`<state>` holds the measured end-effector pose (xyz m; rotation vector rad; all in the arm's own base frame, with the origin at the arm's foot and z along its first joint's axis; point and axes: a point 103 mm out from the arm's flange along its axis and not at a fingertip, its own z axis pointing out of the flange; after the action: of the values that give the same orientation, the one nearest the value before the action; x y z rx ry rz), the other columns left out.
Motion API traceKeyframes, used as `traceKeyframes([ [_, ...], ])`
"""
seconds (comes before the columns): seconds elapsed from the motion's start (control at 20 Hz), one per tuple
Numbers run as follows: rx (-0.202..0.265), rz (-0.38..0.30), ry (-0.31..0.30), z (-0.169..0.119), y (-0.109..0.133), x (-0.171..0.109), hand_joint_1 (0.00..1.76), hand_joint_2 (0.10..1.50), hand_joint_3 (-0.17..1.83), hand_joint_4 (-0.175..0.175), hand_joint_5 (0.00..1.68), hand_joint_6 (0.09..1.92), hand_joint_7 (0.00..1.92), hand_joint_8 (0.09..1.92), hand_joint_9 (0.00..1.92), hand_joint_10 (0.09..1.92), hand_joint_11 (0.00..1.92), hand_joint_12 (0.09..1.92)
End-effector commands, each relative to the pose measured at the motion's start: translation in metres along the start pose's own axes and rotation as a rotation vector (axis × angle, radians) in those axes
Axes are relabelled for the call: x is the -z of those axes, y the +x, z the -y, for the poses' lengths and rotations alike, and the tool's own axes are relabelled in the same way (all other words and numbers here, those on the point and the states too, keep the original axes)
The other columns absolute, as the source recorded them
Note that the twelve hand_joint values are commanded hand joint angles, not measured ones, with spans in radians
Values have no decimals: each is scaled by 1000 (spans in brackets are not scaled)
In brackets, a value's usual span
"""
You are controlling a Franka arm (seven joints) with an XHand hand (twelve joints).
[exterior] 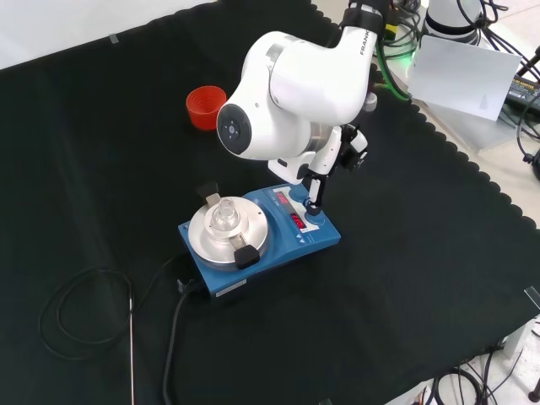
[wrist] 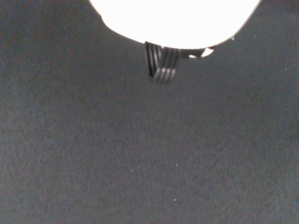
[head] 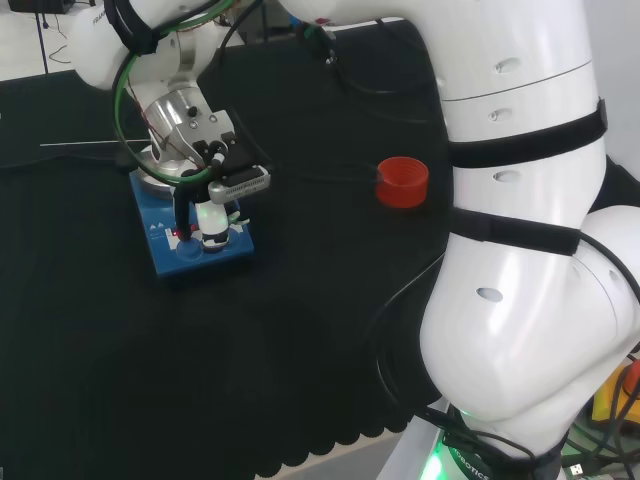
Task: Turn on the heater.
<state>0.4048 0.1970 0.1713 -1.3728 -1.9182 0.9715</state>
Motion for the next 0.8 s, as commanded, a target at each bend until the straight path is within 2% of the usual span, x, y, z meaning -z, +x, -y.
traceKeyframes([
  [0.05,-2,-7,12,0,-3,-6,1414,460,1291,-36,348,162,1563,1592,1649,1410,1333,1361],
  [0.45,3,0,-4,1,0,-5,1415,457,1296,-36,354,153,1563,1592,1648,1411,1333,1362],
  [0.8,-1,3,7,-1,1,-7,1415,456,1298,-36,360,147,1564,1592,1648,1412,1335,1362],
])
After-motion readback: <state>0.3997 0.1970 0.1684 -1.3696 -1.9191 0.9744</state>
